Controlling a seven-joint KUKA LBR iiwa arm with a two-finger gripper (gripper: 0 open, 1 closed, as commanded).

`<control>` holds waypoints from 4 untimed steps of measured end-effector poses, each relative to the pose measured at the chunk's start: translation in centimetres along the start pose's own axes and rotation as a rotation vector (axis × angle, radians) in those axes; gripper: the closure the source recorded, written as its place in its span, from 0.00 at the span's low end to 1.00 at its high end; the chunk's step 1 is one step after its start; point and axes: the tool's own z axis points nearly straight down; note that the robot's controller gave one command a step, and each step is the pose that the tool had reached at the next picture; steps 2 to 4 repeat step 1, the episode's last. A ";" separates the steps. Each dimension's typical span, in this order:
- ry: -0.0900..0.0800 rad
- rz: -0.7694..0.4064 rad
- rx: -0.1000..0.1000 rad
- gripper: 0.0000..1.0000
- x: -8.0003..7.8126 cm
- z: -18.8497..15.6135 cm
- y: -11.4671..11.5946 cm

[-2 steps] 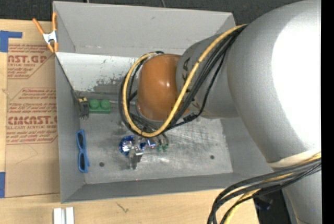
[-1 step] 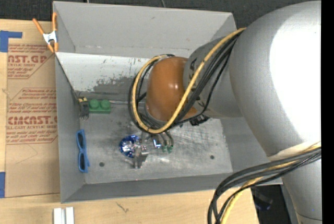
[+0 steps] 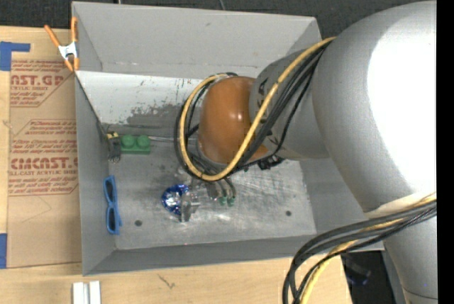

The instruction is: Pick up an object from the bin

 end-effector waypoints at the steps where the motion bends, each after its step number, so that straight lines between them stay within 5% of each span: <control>1: -0.001 -0.077 0.002 1.00 -1.9 -17.6 2.2; 4: -0.001 -0.077 0.002 1.00 -1.9 -17.6 2.2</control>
Offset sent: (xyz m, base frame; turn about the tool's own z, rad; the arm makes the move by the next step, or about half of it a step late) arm 0.0137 0.0213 0.1711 -0.0756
